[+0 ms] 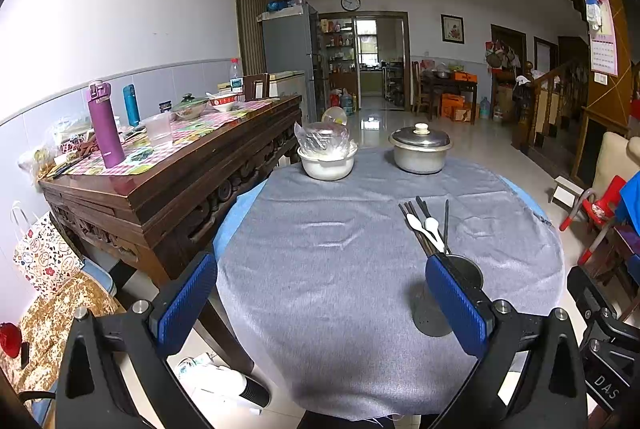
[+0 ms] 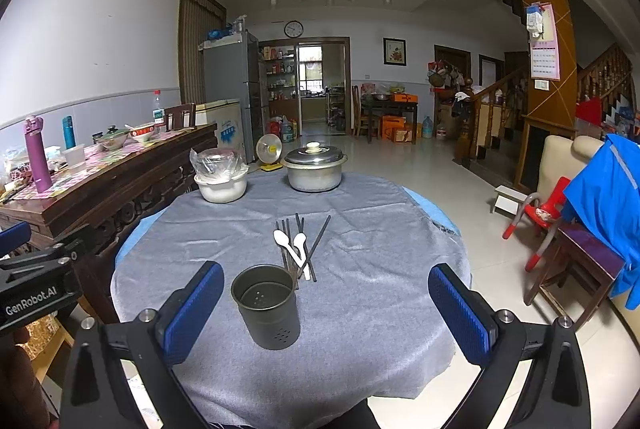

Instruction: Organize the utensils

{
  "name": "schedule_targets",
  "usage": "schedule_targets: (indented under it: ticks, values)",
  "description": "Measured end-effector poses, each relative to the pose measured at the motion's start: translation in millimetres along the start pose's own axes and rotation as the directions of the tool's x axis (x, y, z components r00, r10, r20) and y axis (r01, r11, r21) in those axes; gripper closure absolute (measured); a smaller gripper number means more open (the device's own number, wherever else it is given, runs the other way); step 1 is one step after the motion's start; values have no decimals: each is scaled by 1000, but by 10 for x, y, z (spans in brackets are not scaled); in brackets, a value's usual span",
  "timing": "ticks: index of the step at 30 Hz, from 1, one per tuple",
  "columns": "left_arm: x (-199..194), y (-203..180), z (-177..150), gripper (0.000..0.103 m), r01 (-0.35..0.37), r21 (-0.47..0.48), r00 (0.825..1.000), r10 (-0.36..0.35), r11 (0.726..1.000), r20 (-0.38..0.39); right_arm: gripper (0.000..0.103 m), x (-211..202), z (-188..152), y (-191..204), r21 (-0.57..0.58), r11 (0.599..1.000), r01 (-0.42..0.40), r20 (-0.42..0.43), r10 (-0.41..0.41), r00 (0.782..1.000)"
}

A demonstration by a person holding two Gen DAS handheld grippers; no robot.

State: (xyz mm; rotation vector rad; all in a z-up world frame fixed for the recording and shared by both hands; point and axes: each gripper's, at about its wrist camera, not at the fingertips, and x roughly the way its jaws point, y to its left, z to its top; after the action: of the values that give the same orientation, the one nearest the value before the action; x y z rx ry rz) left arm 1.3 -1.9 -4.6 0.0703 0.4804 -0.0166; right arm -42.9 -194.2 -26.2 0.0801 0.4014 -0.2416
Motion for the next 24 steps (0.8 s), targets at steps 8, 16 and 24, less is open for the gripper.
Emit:
schedule_targets:
  ticks: [8, 16, 24]
  values:
    - [0, -1, -1, 0, 0, -1, 1000, 0, 1000, -1, 0, 40, -3, -17, 1, 1000, -3, 0, 3, 1000]
    - [2, 26, 8, 0, 1, 0, 1000, -1, 1000, -6, 0, 15, -18, 13, 1, 1000, -3, -2, 3, 1000]
    - [4, 19, -18, 0, 6, 5, 1000, -6, 1000, -11, 0, -7, 4, 19, -2, 1000, -3, -6, 3, 1000]
